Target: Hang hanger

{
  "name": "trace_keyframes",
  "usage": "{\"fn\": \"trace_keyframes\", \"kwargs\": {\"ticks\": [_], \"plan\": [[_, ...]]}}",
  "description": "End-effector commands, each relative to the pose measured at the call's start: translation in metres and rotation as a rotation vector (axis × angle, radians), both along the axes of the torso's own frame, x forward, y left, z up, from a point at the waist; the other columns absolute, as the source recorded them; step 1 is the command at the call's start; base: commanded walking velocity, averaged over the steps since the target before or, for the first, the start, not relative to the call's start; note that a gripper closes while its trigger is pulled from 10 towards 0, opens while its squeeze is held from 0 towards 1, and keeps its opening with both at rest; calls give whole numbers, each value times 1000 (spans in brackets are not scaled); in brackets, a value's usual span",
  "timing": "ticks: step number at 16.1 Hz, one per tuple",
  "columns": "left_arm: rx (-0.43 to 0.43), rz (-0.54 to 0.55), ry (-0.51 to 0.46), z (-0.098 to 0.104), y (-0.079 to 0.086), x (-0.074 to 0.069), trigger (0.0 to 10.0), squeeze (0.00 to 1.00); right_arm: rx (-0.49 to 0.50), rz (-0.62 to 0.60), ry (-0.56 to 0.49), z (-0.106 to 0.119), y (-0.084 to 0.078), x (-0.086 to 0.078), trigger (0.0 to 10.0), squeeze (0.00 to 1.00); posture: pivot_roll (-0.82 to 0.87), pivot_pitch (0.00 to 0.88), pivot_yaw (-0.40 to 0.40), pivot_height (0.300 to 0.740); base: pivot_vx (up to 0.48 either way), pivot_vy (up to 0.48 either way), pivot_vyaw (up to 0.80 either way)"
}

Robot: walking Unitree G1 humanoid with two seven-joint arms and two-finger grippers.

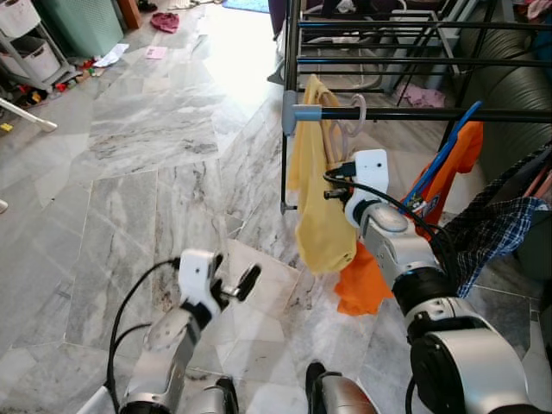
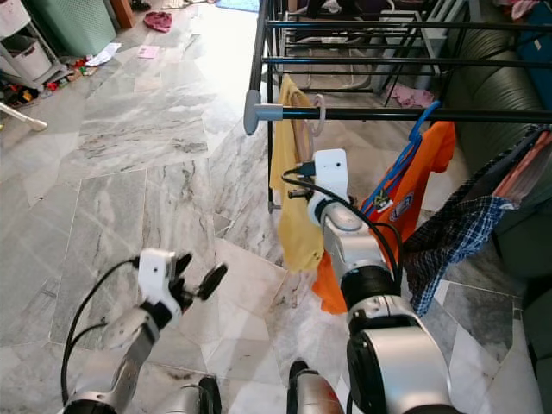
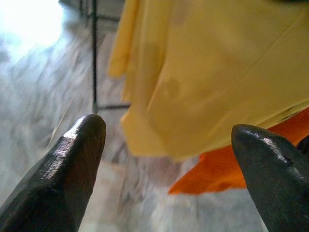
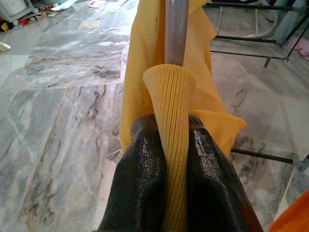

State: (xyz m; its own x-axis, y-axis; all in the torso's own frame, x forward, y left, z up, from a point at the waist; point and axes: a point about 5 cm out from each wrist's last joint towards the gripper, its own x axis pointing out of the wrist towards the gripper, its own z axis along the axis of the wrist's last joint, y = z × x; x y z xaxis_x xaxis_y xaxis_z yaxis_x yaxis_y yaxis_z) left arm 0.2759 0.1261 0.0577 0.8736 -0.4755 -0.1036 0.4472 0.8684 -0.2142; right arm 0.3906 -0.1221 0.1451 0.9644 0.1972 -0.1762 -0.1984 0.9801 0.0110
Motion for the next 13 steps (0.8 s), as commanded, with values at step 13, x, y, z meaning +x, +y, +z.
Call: {"fn": "trace_keyframes", "kwargs": {"ticks": [13], "plan": [[20,-24,35,-4,-5,-2,10000,0,-26,71,36,-13,30,-5,10000,0,-86,265,34,740,0,0,0]]}}
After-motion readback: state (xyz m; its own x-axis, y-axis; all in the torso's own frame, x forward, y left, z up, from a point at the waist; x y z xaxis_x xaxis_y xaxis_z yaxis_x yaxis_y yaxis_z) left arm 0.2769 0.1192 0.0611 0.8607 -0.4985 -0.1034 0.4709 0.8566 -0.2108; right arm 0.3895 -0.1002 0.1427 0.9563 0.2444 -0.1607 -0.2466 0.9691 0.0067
